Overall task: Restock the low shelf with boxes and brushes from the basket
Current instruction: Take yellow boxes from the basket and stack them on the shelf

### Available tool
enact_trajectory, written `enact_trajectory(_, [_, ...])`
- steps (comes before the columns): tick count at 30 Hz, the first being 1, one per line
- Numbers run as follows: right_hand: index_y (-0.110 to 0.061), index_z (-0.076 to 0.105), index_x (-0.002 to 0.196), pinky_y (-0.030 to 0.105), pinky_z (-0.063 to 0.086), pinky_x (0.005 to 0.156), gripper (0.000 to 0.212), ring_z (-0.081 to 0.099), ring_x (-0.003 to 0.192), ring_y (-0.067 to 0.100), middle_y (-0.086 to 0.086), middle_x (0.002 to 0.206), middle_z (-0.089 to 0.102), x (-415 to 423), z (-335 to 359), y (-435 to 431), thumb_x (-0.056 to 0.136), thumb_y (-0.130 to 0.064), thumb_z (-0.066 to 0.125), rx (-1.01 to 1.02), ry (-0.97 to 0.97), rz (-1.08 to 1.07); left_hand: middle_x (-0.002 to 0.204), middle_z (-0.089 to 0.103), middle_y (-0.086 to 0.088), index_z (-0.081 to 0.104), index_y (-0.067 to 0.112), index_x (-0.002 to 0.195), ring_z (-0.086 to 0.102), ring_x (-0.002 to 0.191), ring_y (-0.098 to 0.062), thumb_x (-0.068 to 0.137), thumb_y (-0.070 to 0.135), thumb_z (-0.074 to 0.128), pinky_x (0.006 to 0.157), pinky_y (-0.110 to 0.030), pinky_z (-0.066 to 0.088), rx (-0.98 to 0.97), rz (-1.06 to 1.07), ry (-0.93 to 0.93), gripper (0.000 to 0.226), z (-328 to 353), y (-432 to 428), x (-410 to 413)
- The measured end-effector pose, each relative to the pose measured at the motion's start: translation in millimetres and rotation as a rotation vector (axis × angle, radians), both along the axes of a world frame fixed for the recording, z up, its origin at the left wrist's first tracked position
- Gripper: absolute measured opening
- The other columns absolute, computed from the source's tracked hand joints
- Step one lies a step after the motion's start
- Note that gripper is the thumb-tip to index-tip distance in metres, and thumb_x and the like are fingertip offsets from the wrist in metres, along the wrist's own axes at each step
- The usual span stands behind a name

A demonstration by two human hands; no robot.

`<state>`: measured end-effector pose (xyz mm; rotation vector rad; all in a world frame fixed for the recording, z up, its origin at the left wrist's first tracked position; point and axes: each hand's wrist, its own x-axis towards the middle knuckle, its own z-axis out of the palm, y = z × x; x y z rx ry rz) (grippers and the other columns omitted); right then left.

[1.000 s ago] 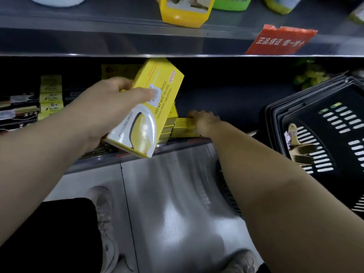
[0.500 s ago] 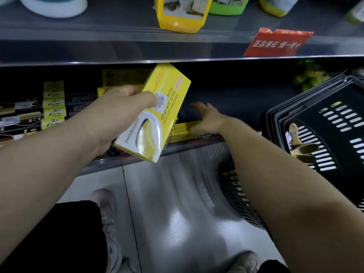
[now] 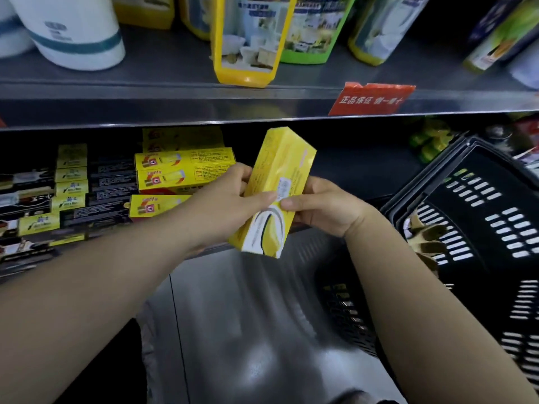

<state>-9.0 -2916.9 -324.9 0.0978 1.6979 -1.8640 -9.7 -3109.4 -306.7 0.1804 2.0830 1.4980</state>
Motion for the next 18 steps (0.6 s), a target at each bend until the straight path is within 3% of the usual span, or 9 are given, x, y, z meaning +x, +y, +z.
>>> enact_trajectory(3, [-0.005,0.058,0.119,0.040,0.053,0.091,0.040,0.065,0.099,0.025,0.011,0.111,0.068,-1.6,-1.5,1.7,0.081,-0.016,0.061,-0.020,0.019,-0.164,0.107,0.062,0.011,0.053,0.023,0.117,0.059,0.093,0.000,0.087,0.029,0.063,0.079,-0.014,0.047,-0.033,-0.027,0.209,0.033,2.6,-0.5,-8.8])
enact_trajectory(5, [-0.007,0.056,0.123,0.043,0.051,0.094,0.039,0.064,0.104,0.028,0.012,0.115,0.066,-4.3,-8.0,0.7,0.087,-0.023,0.060,-0.003,-0.010,-0.281,0.117,0.060,0.006,0.053,0.022,0.124,0.057,0.103,-0.008,0.081,0.034,0.068,0.084,-0.018,0.045,-0.195,-0.047,0.436,0.048,0.8,-10.0,-16.4])
enact_trajectory(8, [-0.009,0.057,0.123,0.040,0.053,0.087,0.038,0.067,0.096,0.025,0.008,0.105,0.070,-13.9,-15.0,5.8,0.094,-0.033,0.053,0.008,-0.109,-0.532,0.145,0.036,0.003,0.029,0.029,0.142,0.029,0.131,-0.018,0.060,0.059,0.074,0.104,-0.035,0.027,-0.593,-0.195,0.724,0.098,-6.7,-31.9,-23.3])
enact_trajectory(10, [-0.011,0.054,0.126,0.041,0.051,0.089,0.045,0.065,0.098,0.026,0.008,0.108,0.067,-21.1,-21.8,13.6,0.094,-0.043,0.050,0.331,-0.135,-0.636,0.155,0.009,0.001,-0.001,0.033,0.148,0.006,0.139,-0.020,0.046,0.070,0.074,0.111,-0.042,0.010,-0.789,-0.307,0.798,0.133,-16.2,-43.3,-23.5])
enact_trajectory(13, [-0.008,0.041,0.131,0.040,0.044,0.090,0.050,0.054,0.110,0.033,0.010,0.122,0.055,-30.2,-37.8,22.0,0.095,-0.042,0.048,0.932,0.018,-0.485,0.156,-0.016,-0.001,-0.037,0.034,0.137,-0.015,0.142,-0.023,0.043,0.070,0.076,0.112,-0.046,-0.011,-0.959,-0.395,0.862,0.151,-35.2,-49.1,-19.6])
enact_trajectory(15, [-0.008,0.038,0.130,0.040,0.042,0.088,0.050,0.052,0.110,0.035,0.014,0.125,0.050,-39.1,-44.2,19.9,0.092,-0.036,0.055,1.113,0.207,-0.312,0.157,-0.013,-0.003,-0.035,0.030,0.139,-0.013,0.144,-0.026,0.048,0.061,0.081,0.112,-0.048,-0.012,-1.001,-0.366,0.864,0.150,-40.4,-49.8,-22.1])
enact_trajectory(18, [-0.020,0.042,0.127,0.043,0.033,0.101,0.051,0.052,0.112,0.030,0.007,0.122,0.055,-59.6,-48.9,13.9,0.084,-0.033,0.067,1.361,0.443,-0.007,0.157,-0.003,-0.005,-0.021,0.025,0.145,-0.001,0.143,-0.027,0.052,0.052,0.084,0.113,-0.049,-0.007,-1.045,-0.292,0.813,0.143,-42.1,-53.8,-31.2])
